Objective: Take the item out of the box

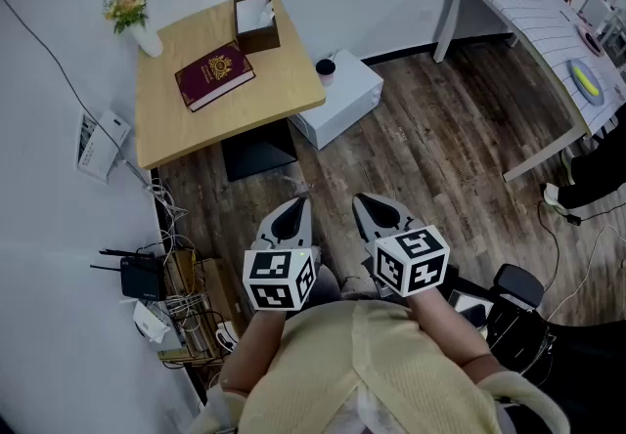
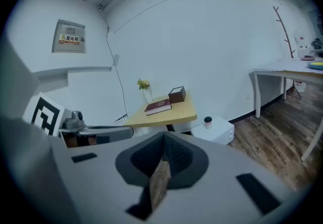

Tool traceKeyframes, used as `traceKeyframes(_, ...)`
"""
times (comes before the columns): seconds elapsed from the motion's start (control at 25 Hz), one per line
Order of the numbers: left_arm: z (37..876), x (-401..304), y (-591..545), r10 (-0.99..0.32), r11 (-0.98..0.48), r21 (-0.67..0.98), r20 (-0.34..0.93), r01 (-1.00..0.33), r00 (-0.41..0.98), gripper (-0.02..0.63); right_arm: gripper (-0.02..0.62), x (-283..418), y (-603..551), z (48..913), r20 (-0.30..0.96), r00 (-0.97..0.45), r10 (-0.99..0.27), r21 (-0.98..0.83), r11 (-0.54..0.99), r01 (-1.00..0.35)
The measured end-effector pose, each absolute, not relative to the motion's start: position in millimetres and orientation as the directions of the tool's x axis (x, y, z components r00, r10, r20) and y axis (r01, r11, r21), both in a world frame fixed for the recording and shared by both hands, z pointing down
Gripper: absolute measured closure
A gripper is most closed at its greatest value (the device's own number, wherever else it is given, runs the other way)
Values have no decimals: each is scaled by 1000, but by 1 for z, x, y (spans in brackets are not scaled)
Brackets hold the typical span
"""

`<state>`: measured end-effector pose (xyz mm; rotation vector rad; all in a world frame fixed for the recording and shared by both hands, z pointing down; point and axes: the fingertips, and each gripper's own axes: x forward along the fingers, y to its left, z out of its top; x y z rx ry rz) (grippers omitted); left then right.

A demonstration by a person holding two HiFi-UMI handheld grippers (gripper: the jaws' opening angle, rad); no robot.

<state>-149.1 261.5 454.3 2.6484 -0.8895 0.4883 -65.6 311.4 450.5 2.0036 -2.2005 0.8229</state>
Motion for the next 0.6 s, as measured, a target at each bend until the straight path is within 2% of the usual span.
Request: traceKeyframes(0.6, 459, -148, 263, -528, -745, 195, 413, -638, 742, 586, 565, -63, 312, 461, 382, -175, -907, -395, 11, -919)
